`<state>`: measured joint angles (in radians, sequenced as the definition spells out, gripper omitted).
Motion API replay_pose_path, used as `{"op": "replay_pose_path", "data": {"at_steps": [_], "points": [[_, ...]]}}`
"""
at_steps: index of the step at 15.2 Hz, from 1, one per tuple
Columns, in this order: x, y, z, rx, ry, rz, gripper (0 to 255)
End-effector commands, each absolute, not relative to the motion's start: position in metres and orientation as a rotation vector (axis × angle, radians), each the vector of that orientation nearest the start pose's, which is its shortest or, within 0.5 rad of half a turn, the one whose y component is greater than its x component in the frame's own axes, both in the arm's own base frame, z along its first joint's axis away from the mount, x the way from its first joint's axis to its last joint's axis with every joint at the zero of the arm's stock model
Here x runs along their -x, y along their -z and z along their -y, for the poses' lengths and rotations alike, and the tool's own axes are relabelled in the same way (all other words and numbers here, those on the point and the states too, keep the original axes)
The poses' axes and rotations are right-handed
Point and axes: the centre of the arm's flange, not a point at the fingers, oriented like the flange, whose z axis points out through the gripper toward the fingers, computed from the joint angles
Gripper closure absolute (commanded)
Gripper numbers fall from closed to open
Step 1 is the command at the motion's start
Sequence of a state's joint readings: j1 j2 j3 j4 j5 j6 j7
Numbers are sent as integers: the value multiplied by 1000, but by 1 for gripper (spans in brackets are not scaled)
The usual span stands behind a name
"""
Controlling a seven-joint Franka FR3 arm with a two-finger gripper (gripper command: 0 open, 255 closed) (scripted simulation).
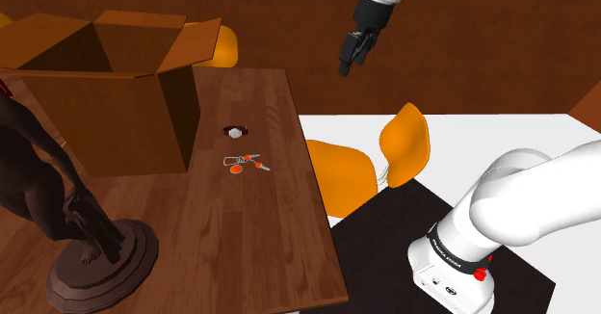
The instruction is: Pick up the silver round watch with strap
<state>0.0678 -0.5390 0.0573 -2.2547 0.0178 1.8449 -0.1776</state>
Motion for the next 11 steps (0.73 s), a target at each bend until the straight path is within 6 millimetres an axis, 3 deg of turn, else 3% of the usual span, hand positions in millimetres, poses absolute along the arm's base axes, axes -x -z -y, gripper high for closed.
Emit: {"op": "replay_pose_path", "data": {"at_steps": [1, 11], "points": [[-417, -563, -71, 3110, 202, 521, 0], [-499, -502, -154, 3060, 192, 819, 0]]}}
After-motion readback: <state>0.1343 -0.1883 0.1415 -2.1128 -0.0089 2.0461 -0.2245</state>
